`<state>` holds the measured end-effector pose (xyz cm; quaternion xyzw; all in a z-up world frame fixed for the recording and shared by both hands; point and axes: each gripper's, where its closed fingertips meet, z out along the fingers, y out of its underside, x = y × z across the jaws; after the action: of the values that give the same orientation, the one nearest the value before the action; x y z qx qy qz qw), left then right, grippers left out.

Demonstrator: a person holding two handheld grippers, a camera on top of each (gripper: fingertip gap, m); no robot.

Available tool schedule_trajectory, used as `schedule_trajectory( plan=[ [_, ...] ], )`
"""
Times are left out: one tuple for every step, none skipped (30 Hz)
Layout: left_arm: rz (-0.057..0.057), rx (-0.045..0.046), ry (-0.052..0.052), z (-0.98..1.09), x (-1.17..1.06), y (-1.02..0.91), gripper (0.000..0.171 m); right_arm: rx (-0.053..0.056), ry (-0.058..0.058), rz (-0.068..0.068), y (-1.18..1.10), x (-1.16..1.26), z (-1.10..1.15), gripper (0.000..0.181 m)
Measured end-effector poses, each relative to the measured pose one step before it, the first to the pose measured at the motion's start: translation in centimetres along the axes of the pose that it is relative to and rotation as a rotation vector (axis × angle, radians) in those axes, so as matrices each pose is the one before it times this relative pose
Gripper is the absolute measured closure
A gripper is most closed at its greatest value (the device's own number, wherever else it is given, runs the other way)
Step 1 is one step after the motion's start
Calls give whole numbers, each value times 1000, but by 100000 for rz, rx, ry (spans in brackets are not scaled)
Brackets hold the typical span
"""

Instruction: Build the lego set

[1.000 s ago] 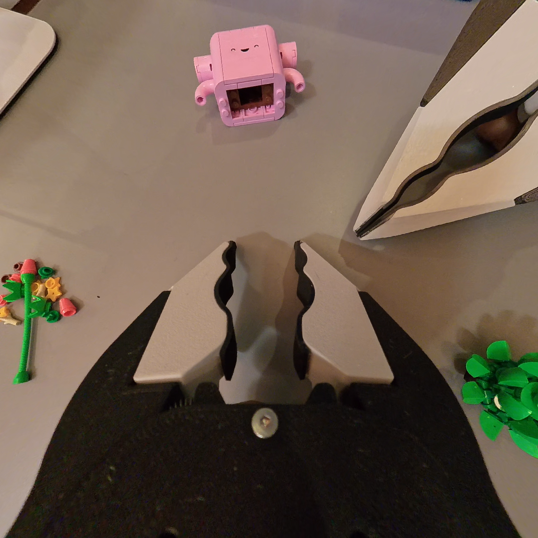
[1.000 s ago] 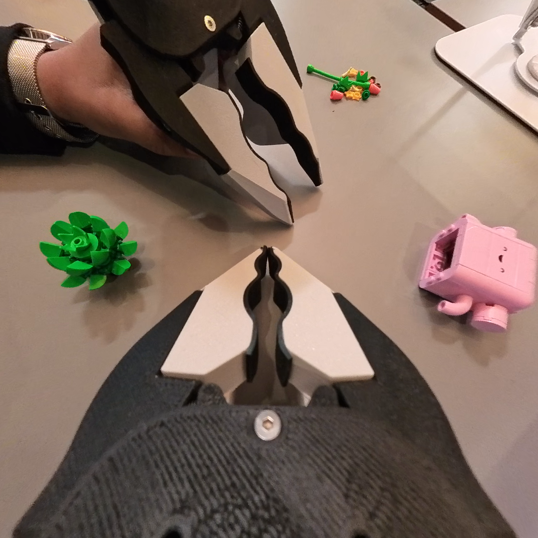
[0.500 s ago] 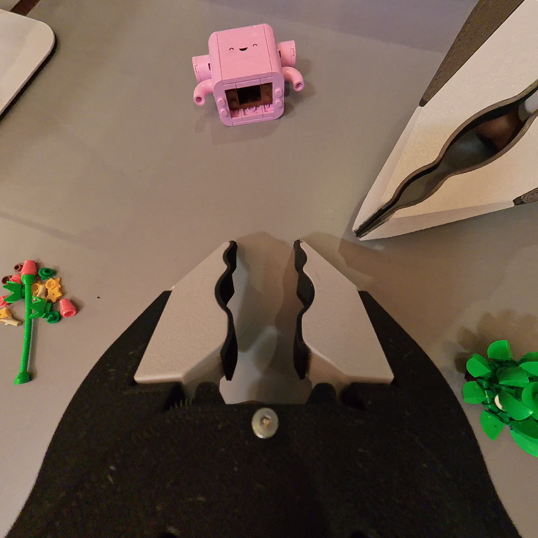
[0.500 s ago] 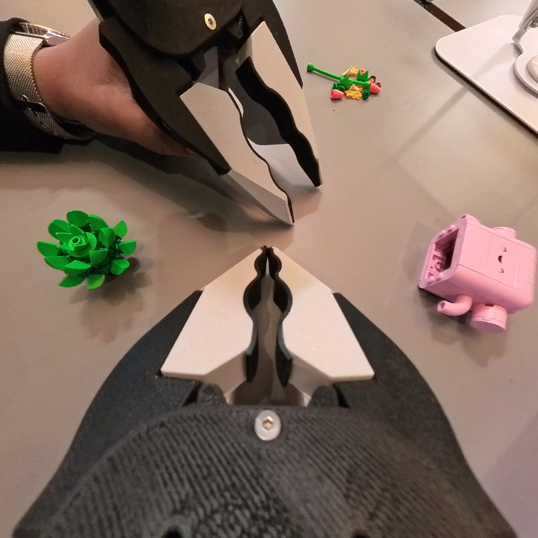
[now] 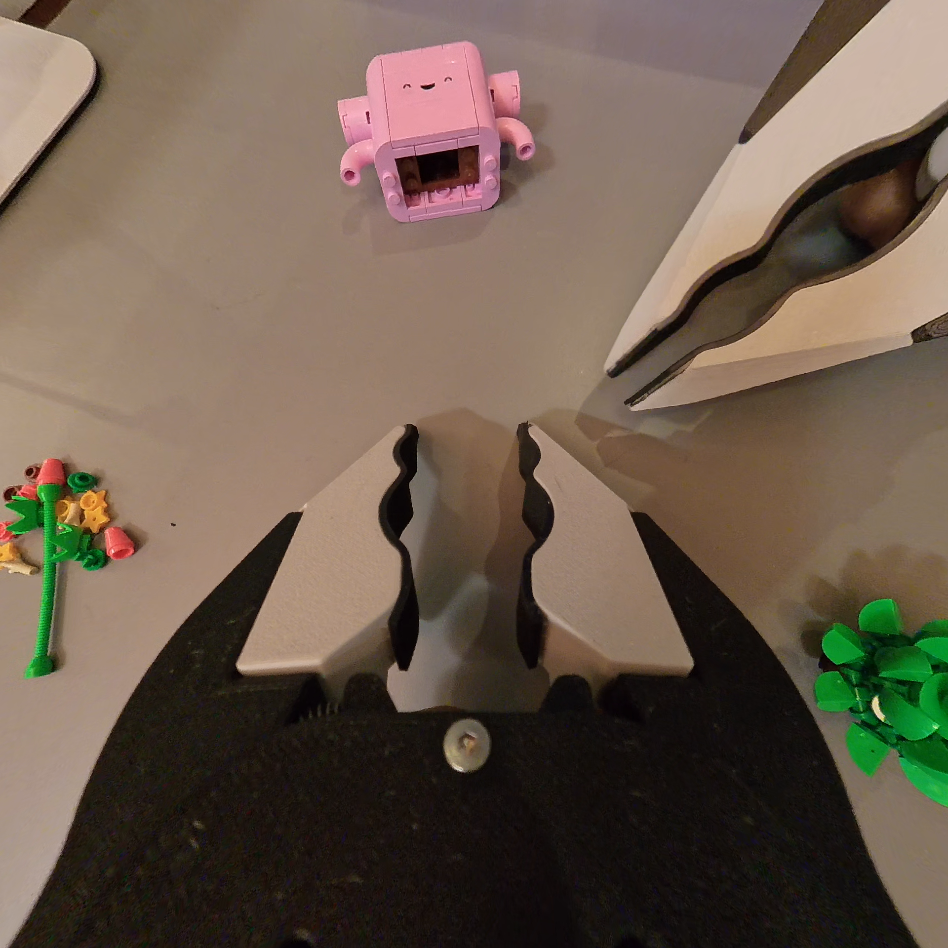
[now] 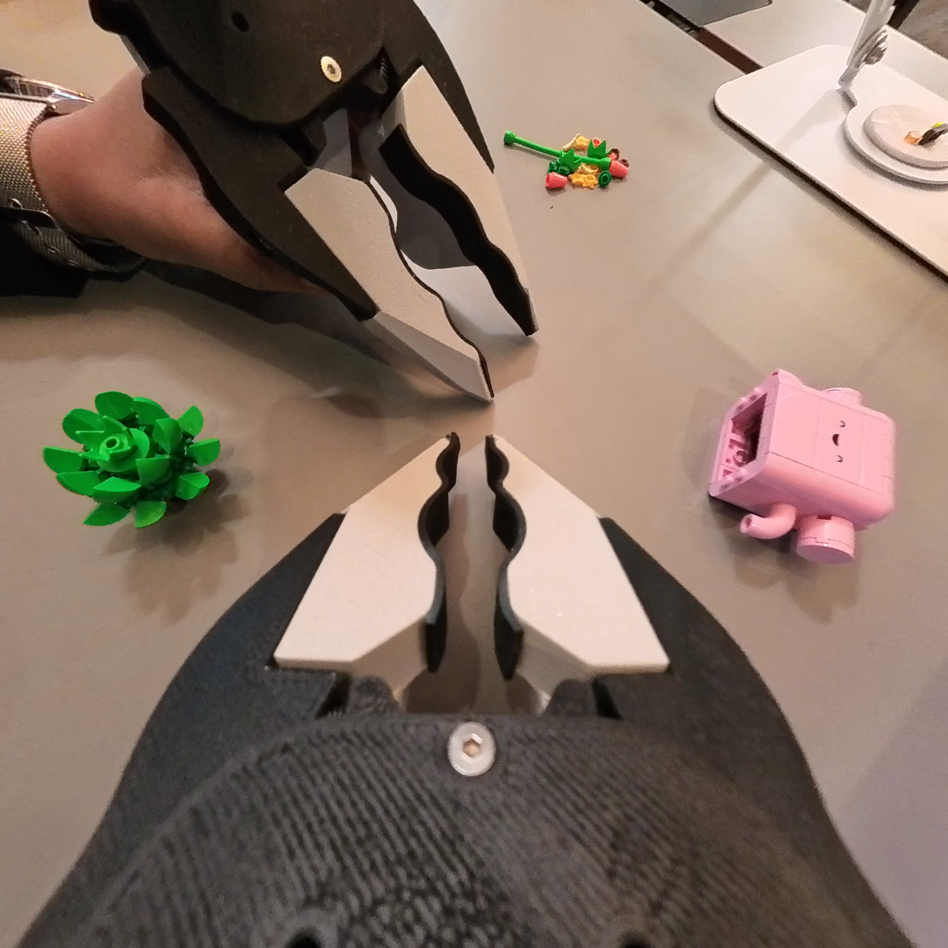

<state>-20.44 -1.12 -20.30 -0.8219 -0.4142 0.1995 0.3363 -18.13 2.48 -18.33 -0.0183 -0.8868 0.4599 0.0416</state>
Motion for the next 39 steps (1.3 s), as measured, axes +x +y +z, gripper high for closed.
schedule_trajectory(
  plan=[
    [-8,-2,-1,0,0,0,131,234,757,404,-34,132,-29,170],
    [-8,-3,6,0,1,0,131,371,886,536,-44,164,-47,168],
    [7,0,-6,0,-1,0,131,533,1240,780,-58,240,-62,164],
    [11,1,-9,0,-2,0,131,699,1472,1028,-83,281,-82,159],
    [25,3,-17,4,4,-5,131,838,1297,1172,-97,293,-95,155],
    [19,3,-13,-6,3,5,131,897,1061,1241,-104,259,-97,151],
    [10,1,-6,0,-2,0,131,888,949,1212,-101,248,-104,148],
    [-4,-3,15,0,2,0,131,784,914,1078,-97,229,-82,144],
    [-23,-6,18,6,-2,-5,131,539,787,868,-62,191,-67,141],
    [11,2,-8,0,-2,0,131,303,806,662,-38,169,-36,139],
    [32,5,-27,-6,0,5,131,117,742,415,-14,140,-11,137],
    [29,7,-28,4,2,-5,131,-43,536,112,5,77,-1,136],
    [41,6,-26,-6,-1,5,131,-174,331,-183,20,23,12,136],
    [11,2,-8,0,-2,0,131,-326,214,-423,41,-25,36,136],
    [5,-1,0,0,0,0,131,-456,241,-571,48,-25,41,136],
    [-5,-2,7,0,1,0,131,-521,271,-630,64,-32,61,136],
    [-9,-3,6,6,-4,-5,131,-487,271,-610,60,-29,41,136],
    [4,-1,-1,0,0,0,131,-374,243,-492,40,-29,38,136],
    [1,1,-1,-6,5,5,131,-225,156,-318,24,-7,27,136],
    [21,3,-19,0,-4,0,131,-83,57,-135,10,-7,11,136],
    [23,5,-17,0,-4,-1,131,17,0,43,3,-1,-7,135],
    [4,-1,-1,0,0,0,131,84,-52,144,-11,17,-9,136],
    [2,1,0,0,0,0,131,116,-99,165,-23,0,-14,136],
    [-3,-1,6,0,1,0,131,82,-88,126,-10,3,-11,136],
    [4,0,-3,0,-1,0,131,36,-40,58,0,2,-3,136],
    [16,1,-13,4,5,-5,131,-29,-19,-39,4,0,-2,136],
    [8,1,-8,0,-2,0,131,-102,5,-108,13,-6,12,136],
    [13,2,-11,0,-3,0,131,-150,-12,-169,14,-16,15,136],
    [12,0,-6,0,-2,0,131,-192,-40,-196,24,-31,23,136],
    [10,0,-4,0,-1,0,131,-206,-38,-196,17,-20,19,136],
    [0,0,5,0,1,0,131,-177,-28,-192,27,-27,16,136],
    [-17,-10,15,-8,3,-6,131,-130,-25,-182,11,-17,16,136],
    [-8,-5,5,0,1,1,131,-85,-28,-149,11,-28,9,136],
    [11,-4,-8,0,-2,1,131,-63,-29,-112,12,-9,7,136],
    [44,5,-38,4,0,-5,131,-53,-45,-86,2,-12,2,136],
    [31,2,-19,0,-5,0,131,-54,-60,-57,11,-17,8,136],
    [4,-1,-6,-6,5,6,131,-42,-22,-57,1,-11,3,136],
    [-2,-2,8,-1,-5,-12,131,-37,2,-65,8,-8,9,136],
    [-28,-3,30,0,6,0,131,-68,-22,-67,4,0,3,136]
  ],
)
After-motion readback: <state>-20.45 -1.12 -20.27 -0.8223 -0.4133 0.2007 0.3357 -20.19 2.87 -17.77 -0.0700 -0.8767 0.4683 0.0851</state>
